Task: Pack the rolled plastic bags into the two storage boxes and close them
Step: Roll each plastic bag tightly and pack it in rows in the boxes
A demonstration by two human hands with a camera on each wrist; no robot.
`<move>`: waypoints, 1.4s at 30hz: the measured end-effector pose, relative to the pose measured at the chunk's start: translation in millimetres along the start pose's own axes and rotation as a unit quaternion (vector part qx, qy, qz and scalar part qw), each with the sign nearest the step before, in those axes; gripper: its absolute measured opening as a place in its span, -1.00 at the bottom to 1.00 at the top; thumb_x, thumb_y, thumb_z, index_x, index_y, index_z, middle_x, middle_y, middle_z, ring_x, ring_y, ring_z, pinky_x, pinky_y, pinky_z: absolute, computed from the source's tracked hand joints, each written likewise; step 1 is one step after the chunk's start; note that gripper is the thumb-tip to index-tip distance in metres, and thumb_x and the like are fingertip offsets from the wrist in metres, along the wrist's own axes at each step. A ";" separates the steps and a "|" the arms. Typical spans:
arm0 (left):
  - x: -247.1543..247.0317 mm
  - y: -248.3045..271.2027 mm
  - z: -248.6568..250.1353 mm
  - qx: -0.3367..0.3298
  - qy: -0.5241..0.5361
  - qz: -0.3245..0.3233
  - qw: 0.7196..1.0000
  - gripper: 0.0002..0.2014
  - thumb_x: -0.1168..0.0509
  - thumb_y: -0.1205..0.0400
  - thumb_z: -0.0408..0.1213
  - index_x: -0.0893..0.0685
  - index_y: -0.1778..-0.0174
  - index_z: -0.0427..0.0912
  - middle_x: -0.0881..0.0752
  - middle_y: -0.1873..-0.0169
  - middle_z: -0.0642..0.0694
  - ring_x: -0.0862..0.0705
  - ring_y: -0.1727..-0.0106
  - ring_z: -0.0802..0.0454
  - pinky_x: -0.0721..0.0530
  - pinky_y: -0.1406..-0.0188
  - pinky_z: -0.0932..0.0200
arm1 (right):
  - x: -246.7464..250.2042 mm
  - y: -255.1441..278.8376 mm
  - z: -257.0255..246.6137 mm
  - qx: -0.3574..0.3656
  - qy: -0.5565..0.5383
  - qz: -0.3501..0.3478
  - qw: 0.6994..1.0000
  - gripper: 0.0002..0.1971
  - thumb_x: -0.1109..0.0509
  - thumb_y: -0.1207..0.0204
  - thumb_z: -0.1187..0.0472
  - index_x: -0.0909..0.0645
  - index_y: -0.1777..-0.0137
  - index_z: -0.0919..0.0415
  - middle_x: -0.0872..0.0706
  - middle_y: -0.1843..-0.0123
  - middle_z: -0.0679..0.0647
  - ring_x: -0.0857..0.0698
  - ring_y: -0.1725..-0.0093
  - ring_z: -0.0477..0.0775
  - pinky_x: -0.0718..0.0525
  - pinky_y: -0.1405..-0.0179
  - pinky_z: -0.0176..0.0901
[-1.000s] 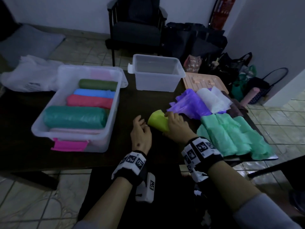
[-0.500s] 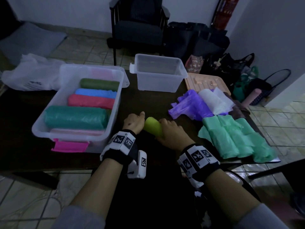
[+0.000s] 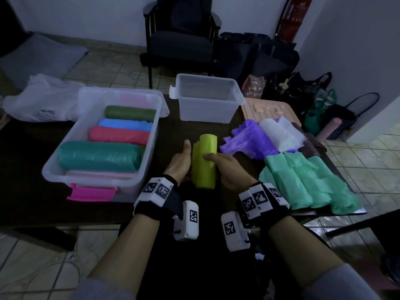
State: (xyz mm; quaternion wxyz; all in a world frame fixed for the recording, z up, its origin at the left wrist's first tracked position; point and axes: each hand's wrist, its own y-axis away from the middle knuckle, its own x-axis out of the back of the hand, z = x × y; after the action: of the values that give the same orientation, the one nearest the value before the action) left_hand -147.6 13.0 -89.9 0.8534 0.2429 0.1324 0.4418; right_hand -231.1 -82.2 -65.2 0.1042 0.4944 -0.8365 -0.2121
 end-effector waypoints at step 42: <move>4.5 3.5 -0.4 -0.151 -0.590 -0.129 0.783 -0.51 0.01 -0.76 -0.41 -0.17 -0.63 -0.11 0.00 -0.66 -0.09 0.03 -0.67 -0.02 0.01 -0.58 0.11 | 8.5 6.3 -5.6 0.201 0.750 -0.171 0.607 -0.41 -0.46 -0.37 0.15 -0.44 -0.43 -0.01 -0.59 -0.33 0.03 -0.55 -0.32 0.10 -0.40 -0.35 0.01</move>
State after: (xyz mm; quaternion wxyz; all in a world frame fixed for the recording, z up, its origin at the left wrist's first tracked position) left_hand -147.6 18.5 -88.4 0.8398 0.3044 -0.4353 0.1121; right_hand -238.0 -88.4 -57.7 0.5550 0.6232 -0.3873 0.3920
